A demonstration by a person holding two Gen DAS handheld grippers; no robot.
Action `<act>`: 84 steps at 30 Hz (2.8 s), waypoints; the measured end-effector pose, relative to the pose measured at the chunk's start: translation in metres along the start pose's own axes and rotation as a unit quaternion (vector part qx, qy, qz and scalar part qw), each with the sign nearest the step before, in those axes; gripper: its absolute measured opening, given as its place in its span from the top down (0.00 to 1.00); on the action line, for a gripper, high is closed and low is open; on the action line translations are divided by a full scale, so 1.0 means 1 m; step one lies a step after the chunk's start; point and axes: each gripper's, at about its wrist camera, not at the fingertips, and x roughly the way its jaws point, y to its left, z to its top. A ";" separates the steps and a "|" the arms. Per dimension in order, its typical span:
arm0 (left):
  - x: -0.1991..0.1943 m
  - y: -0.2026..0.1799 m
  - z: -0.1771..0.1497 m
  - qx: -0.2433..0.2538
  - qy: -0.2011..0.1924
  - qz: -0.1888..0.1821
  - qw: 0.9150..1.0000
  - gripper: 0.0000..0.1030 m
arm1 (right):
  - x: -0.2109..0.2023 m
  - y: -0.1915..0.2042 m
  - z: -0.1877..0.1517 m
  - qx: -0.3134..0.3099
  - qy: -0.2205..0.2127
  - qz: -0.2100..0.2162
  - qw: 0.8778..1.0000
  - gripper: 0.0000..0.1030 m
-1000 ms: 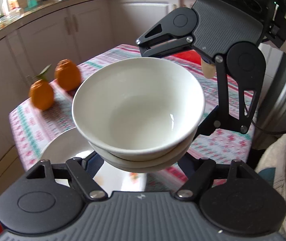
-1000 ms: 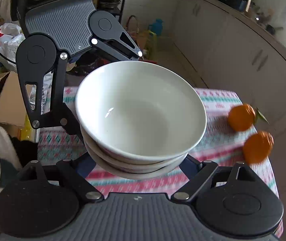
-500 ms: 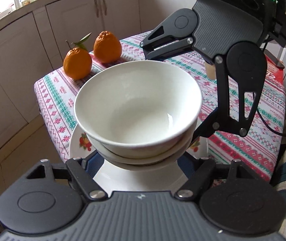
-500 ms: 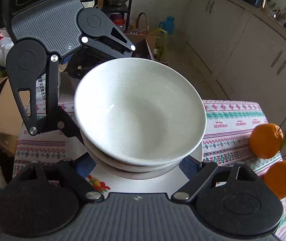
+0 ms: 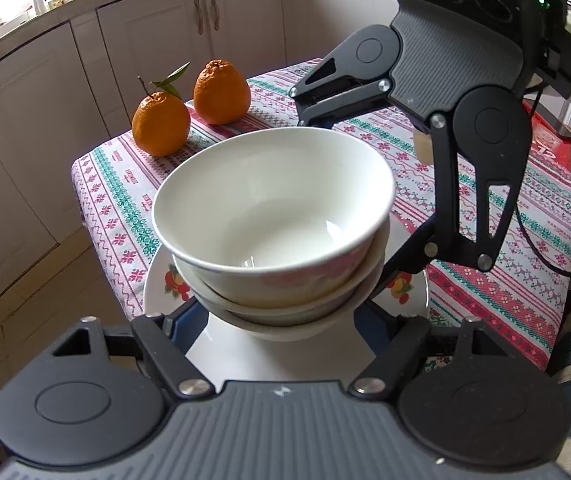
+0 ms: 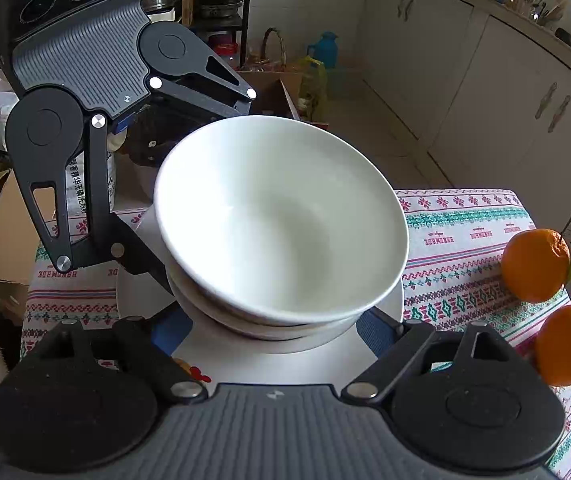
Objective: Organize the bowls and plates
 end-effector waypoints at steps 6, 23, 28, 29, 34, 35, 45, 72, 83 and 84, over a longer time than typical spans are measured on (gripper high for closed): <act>-0.012 -0.008 -0.001 -0.006 -0.011 0.029 1.000 0.11 | -0.012 0.005 -0.006 0.012 -0.016 -0.018 1.000 0.02; -0.080 -0.116 -0.037 -0.096 -0.145 0.174 0.969 0.01 | -0.089 0.085 -0.076 0.203 -0.015 -0.288 0.936 0.00; -0.094 -0.156 -0.038 -0.170 -0.168 0.220 0.946 0.00 | -0.108 0.116 -0.100 0.322 -0.024 -0.356 0.877 0.00; -0.097 -0.161 -0.036 -0.191 -0.168 0.218 0.942 0.01 | -0.113 0.123 -0.103 0.344 -0.027 -0.358 0.867 0.00; -0.106 -0.182 -0.026 -0.251 -0.152 0.261 0.920 0.01 | -0.132 0.163 -0.113 0.382 -0.042 -0.385 0.839 0.00; -0.107 -0.186 -0.025 -0.255 -0.149 0.265 0.918 0.01 | -0.137 0.170 -0.113 0.384 -0.049 -0.388 0.836 0.00; -0.127 -0.210 -0.024 -0.271 -0.170 0.262 0.910 0.01 | -0.162 0.198 -0.106 0.387 -0.090 -0.397 0.827 0.00; -0.129 -0.215 -0.026 -0.287 -0.170 0.280 0.900 0.01 | -0.159 0.204 -0.102 0.386 -0.098 -0.406 0.823 0.00; -0.130 -0.215 -0.025 -0.289 -0.173 0.281 0.899 0.01 | -0.162 0.206 -0.101 0.382 -0.101 -0.411 0.822 0.00; -0.130 -0.215 -0.026 -0.288 -0.173 0.282 0.899 0.01 | -0.162 0.207 -0.100 0.382 -0.101 -0.411 0.822 0.00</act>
